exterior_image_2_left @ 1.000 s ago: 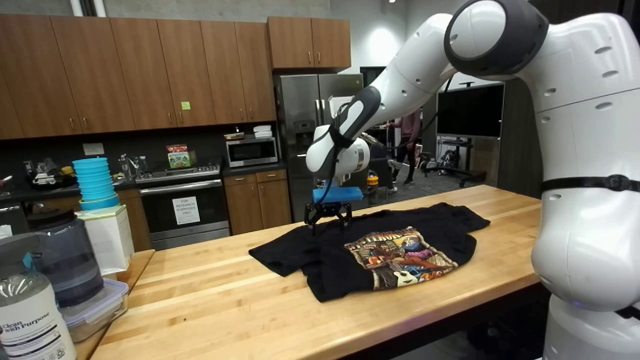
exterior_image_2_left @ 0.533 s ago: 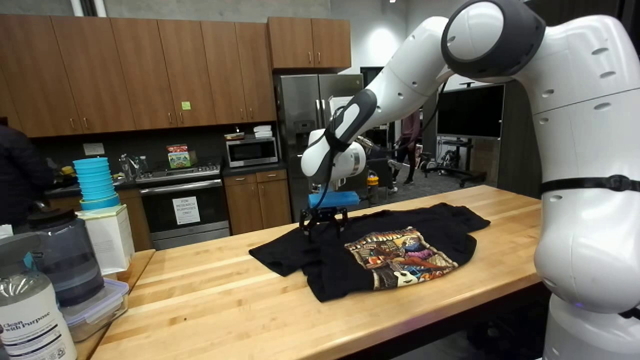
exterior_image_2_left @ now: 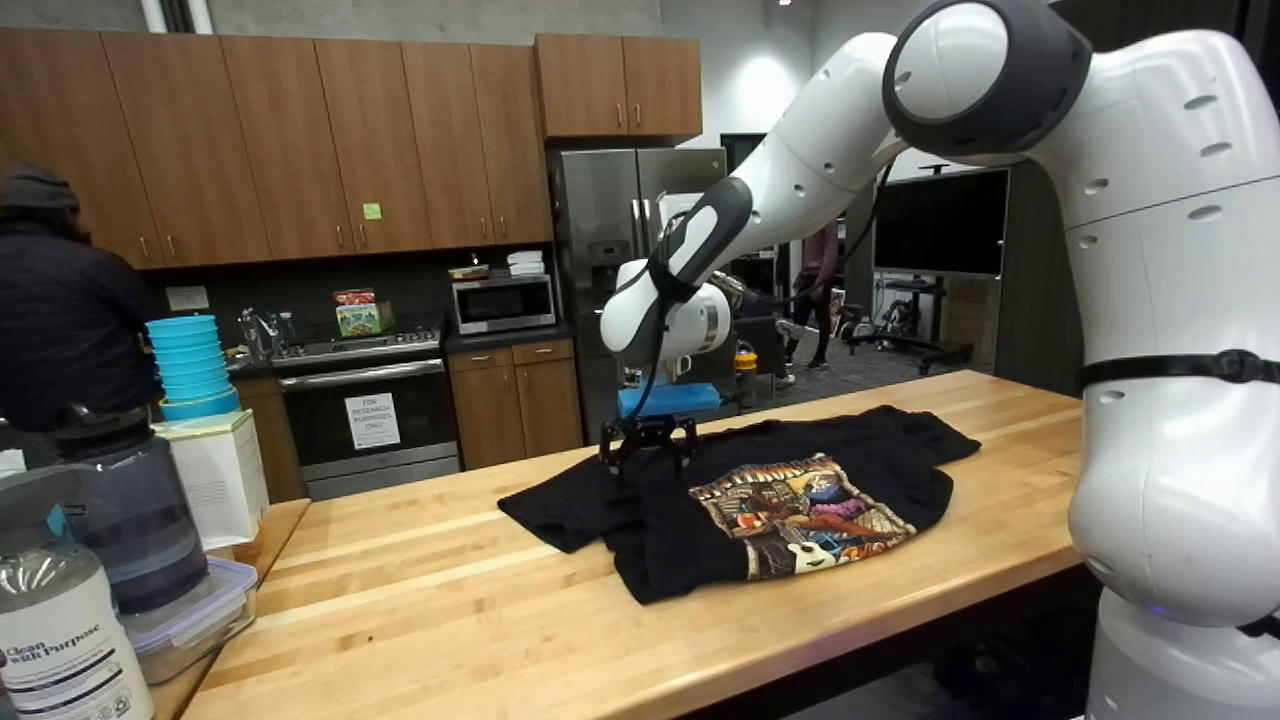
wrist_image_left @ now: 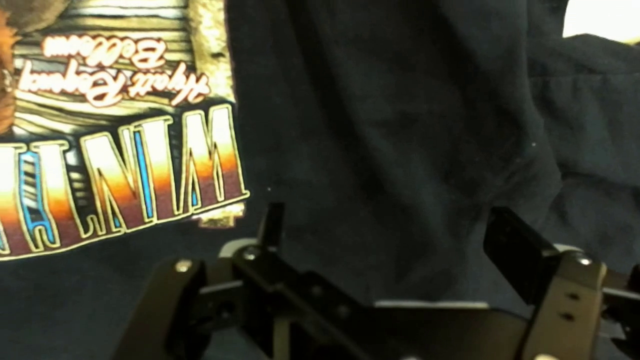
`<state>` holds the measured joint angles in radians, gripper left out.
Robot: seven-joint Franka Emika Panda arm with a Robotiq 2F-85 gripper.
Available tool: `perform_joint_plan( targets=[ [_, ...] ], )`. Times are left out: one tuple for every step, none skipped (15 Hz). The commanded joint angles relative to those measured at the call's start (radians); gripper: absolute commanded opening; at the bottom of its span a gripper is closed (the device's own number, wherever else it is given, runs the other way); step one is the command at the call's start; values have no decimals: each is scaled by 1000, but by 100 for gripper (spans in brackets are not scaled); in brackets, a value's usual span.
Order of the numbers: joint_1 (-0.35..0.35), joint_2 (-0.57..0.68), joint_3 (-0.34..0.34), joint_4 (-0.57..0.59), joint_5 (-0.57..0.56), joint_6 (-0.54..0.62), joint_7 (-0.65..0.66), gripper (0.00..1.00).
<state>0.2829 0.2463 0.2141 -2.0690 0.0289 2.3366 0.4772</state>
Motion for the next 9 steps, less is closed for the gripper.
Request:
perform_joint_plan(
  targets=[
    [9,-24,-11,-3,-3,-46,-8,100],
    [8,-24,-10,-3,0,-51,-12,100],
    [7,-27,-8,-6,2,-49,-23,100],
    [4,-29,-4,-10,10,-36,-42,100],
    [-1,-28,2,-10,26,-27,-72,100],
    [-5,-26,8,-11,37,-9,-107,100],
    [-7,-23,12,-9,48,3,-139,100],
    [-11,-20,18,-8,63,19,-183,100],
    [14,-74,33,-82,64,46,-163,100]
  ],
)
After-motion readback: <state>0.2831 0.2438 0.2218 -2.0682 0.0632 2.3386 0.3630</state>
